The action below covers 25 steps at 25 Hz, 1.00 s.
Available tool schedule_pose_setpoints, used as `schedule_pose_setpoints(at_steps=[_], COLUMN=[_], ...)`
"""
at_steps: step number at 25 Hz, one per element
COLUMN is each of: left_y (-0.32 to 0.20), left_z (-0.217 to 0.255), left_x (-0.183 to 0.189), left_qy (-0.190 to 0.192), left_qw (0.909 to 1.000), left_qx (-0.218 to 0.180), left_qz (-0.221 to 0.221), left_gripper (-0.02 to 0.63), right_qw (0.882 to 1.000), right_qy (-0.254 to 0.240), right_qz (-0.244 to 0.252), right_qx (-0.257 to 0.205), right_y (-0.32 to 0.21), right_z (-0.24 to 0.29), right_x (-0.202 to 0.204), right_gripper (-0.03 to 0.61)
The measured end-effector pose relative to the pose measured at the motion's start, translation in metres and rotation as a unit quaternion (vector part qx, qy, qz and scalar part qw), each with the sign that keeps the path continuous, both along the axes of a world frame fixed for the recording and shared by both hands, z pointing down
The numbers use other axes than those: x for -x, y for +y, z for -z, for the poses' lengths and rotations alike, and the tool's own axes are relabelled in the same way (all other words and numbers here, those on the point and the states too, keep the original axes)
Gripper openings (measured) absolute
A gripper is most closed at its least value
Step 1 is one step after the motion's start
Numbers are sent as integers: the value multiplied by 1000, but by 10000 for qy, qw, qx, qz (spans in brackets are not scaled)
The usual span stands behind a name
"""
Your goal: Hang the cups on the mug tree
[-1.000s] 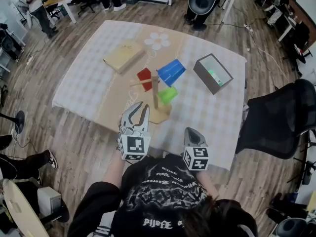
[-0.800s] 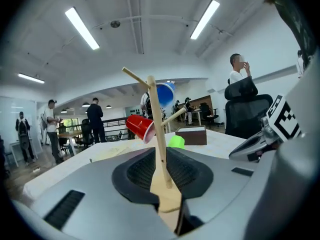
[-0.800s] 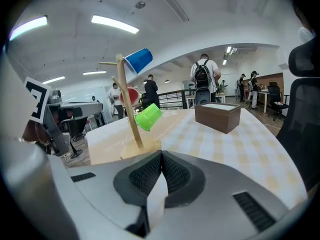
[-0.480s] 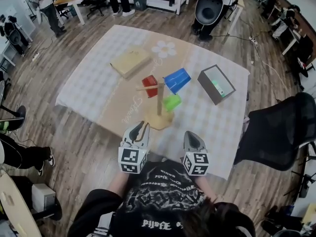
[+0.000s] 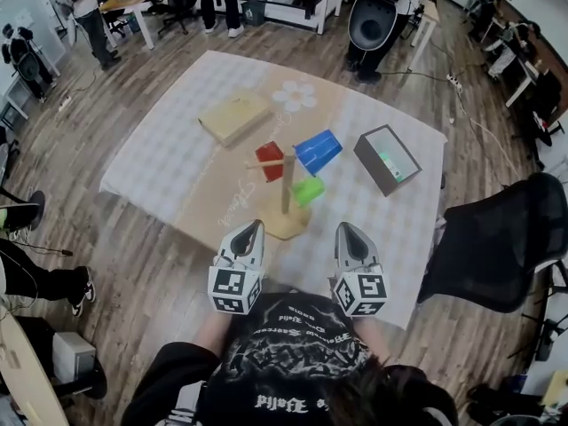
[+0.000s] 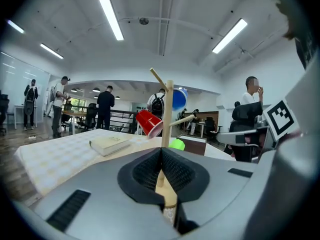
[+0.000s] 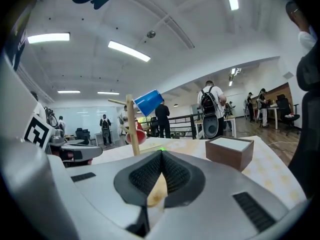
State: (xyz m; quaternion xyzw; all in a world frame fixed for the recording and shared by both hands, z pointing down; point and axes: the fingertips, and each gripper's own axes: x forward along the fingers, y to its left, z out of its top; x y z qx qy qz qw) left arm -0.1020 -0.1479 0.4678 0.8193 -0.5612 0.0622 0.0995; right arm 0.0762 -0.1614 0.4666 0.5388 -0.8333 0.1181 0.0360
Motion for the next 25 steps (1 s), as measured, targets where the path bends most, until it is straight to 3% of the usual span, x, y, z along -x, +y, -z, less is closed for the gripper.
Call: schedule_pose_setpoints(at_steps=[4,12,25], left_y=[0,-1,0], left_z=[-1,11,9], left_x=[-6,-7,-2], left_qy=[-45,146,121], left_qw=[10000,9998,9999], left_qx=[-10,-128,-69], left_qz=[-78,-75,-29], left_gripper=[20,20,20], right_qw=[9999,9997,9992], right_qy=[-102,129,340], right_qz=[8,152,164], right_qx=[-40,-122,-148], right_y=[0,2,1], right_z=[2,6,6], right_x=[-4,-2,2], right_gripper=[6,6,6])
